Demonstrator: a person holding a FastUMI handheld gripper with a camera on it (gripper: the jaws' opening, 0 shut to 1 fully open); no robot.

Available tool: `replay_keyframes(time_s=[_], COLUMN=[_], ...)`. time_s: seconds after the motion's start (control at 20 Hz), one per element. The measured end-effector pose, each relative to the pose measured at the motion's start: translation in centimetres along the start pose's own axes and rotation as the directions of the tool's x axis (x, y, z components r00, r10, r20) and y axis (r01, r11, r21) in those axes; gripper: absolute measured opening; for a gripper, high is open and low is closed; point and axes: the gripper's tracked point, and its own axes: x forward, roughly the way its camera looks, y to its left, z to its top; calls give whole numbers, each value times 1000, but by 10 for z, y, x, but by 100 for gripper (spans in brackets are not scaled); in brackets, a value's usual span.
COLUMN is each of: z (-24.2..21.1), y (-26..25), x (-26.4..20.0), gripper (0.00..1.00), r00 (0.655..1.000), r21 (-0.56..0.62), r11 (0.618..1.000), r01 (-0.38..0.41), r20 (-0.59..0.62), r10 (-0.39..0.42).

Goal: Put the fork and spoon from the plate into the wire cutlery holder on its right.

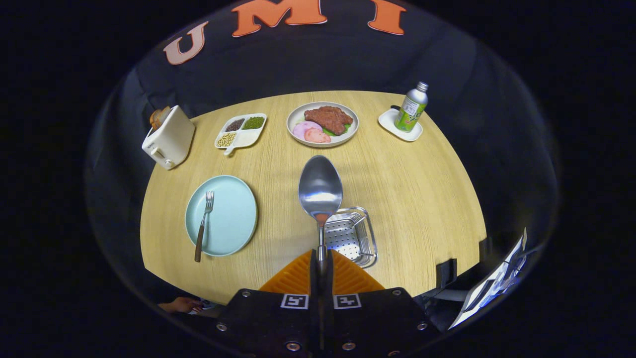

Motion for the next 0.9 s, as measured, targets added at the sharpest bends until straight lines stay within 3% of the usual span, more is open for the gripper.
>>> replay_keyframes(time_s=[0.25, 0.9], z=[-13, -42], y=[-22, -33], x=[-5, 9], gripper=[4, 8], r00=[999, 989], r21=[-3, -35], r11=[1000, 999], r01=[31, 15], r20=[-24, -144], r10=[-32, -20])
